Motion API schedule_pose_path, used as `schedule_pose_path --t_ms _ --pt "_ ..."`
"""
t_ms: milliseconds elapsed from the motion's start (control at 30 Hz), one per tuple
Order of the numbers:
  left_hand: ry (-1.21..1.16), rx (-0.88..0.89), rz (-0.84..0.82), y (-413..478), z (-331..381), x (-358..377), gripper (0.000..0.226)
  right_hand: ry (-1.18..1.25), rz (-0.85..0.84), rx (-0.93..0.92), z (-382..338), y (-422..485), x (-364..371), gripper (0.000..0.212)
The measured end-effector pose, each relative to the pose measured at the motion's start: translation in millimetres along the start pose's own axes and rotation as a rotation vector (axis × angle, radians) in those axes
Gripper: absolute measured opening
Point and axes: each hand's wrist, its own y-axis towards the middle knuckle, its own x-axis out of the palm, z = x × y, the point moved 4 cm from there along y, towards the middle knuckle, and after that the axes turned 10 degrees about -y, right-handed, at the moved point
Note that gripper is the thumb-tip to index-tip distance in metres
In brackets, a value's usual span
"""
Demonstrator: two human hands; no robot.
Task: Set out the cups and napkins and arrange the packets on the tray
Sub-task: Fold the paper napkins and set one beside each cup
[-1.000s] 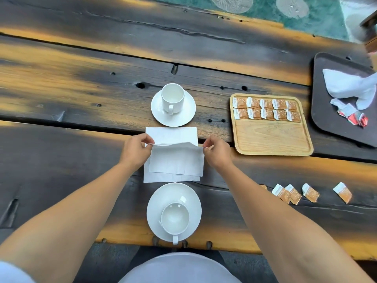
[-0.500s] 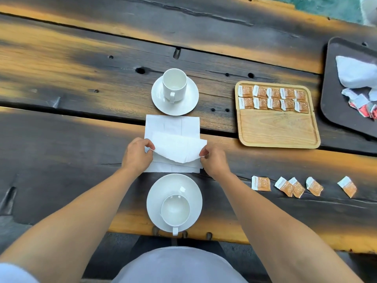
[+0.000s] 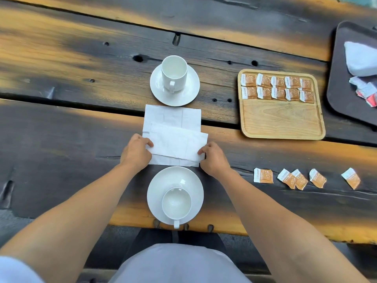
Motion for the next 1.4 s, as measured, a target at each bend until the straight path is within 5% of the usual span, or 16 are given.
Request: schedule_pose_path --t_ms 267,600,800,1167,1400 --pt "0.157 -0.060 -0.039 2.2 22.0 0.0 0.020 -0.117 -0.040 -0.010 -7.7 4.4 -11.1 0.031" --pt "0.232 0.252 0.043 14.1 49.2 18.2 0.038 -0.071 0.160 0.019 -24.9 37.6 -34.7 0.047" --pt "0.420 0.340 0.025 12.1 39.9 33.3 0.050 -0.144 0.161 0.081 -23.5 46.7 -29.1 0.033" --pt "0.208 0.373 0.088 1.1 31.0 22.7 0.042 0.396 -0.011 0.195 -28.0 49.3 -42.3 0.014" --pt "0.145 0.341 0.084 -7.8 1.6 14.4 0.030 0.490 -0.120 0.237 -58.2 42.6 -48.4 0.007"
